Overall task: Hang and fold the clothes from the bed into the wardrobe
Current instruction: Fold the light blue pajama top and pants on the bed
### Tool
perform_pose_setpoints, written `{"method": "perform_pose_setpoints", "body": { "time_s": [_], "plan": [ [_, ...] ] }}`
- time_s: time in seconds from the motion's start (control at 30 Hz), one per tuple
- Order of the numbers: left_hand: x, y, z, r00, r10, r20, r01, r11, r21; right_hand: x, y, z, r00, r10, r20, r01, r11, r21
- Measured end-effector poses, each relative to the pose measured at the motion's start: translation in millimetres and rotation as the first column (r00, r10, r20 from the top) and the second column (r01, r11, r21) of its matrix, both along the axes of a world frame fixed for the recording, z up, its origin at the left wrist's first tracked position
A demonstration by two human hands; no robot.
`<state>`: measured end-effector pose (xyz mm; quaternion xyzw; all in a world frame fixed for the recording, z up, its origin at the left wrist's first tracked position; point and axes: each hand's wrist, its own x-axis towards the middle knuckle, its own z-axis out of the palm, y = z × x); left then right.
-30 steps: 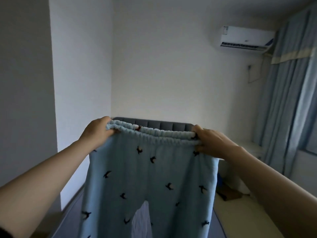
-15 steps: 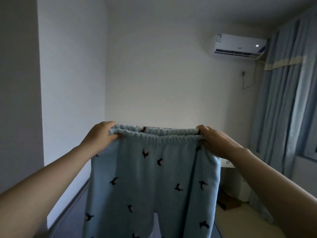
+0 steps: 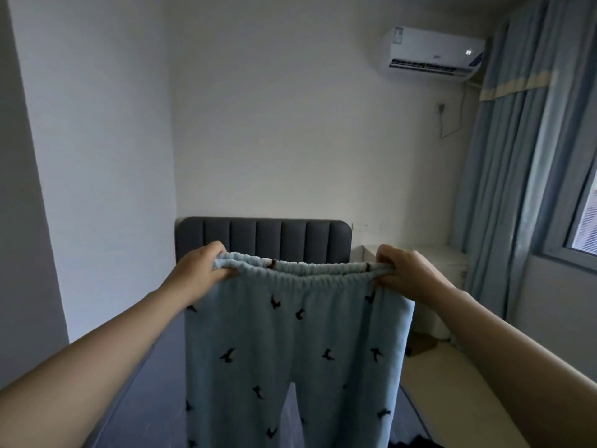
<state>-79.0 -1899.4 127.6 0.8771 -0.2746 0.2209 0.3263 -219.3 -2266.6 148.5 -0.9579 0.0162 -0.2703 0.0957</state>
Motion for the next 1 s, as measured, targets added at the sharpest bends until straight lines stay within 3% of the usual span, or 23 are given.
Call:
{"method": "perform_pose_setpoints", "body": {
  "time_s": [0.23, 0.37, 0.47, 0.57, 0.63, 0.67, 0.77, 0.8, 0.87, 1.0],
  "plan": [
    [14.5, -0.3, -28.2, 0.991, -0.079, 0.109, 0.081, 0.997, -0.016, 8.3, 6.0, -32.3, 0.995, -0.090, 0.048, 0.082, 0.986, 0.144],
    [21.0, 1.2, -45.3, 0.995, -0.041, -0.089, 0.038, 0.998, -0.043, 10.4, 10.8, -44.5, 0.993, -0.109, -0.046, 0.118, 0.935, 0.335],
    [22.7, -6.4, -56.4, 0.945, 0.045, -0.323, -0.075, 0.994, -0.082, 11.4, 18.9, -52.3, 0.988, -0.100, -0.119, 0.152, 0.775, 0.614],
    [15.8, -14.1, -47.1, 0.860, -0.111, -0.498, -0.138, 0.889, -0.437, 7.1, 30.1, -41.4, 0.994, -0.113, -0.013, 0.062, 0.443, 0.895],
    [9.3, -18.0, -30.8, 0.840, -0.211, -0.500, -0.157, 0.788, -0.596, 4.5, 37.2, -24.3, 0.994, -0.084, 0.068, -0.038, 0.311, 0.950],
    [3.8, -21.8, -23.2, 0.838, -0.231, -0.493, -0.140, 0.783, -0.605, 4.0, 42.5, -16.1, 0.996, -0.057, 0.075, -0.054, 0.310, 0.949],
    [-15.5, -41.0, -21.7, 0.764, -0.337, -0.549, -0.115, 0.767, -0.631, 3.9, 67.6, -5.2, 0.998, 0.023, -0.055, 0.036, 0.508, 0.861],
    [-23.6, -47.0, -26.7, 0.727, -0.375, -0.575, -0.131, 0.747, -0.652, 2.8, 76.2, -7.9, 0.992, 0.078, -0.099, 0.045, 0.517, 0.855],
    [-43.1, -53.9, -37.5, 0.665, -0.458, -0.590, -0.155, 0.688, -0.709, -2.7, 89.7, -19.7, 0.966, 0.233, -0.111, 0.008, 0.402, 0.915],
    [-67.7, -58.2, -42.2, 0.620, -0.581, -0.528, -0.103, 0.606, -0.789, -18.0, 91.0, -35.5, 0.921, 0.388, 0.034, -0.083, 0.109, 0.991]
  ]
}}
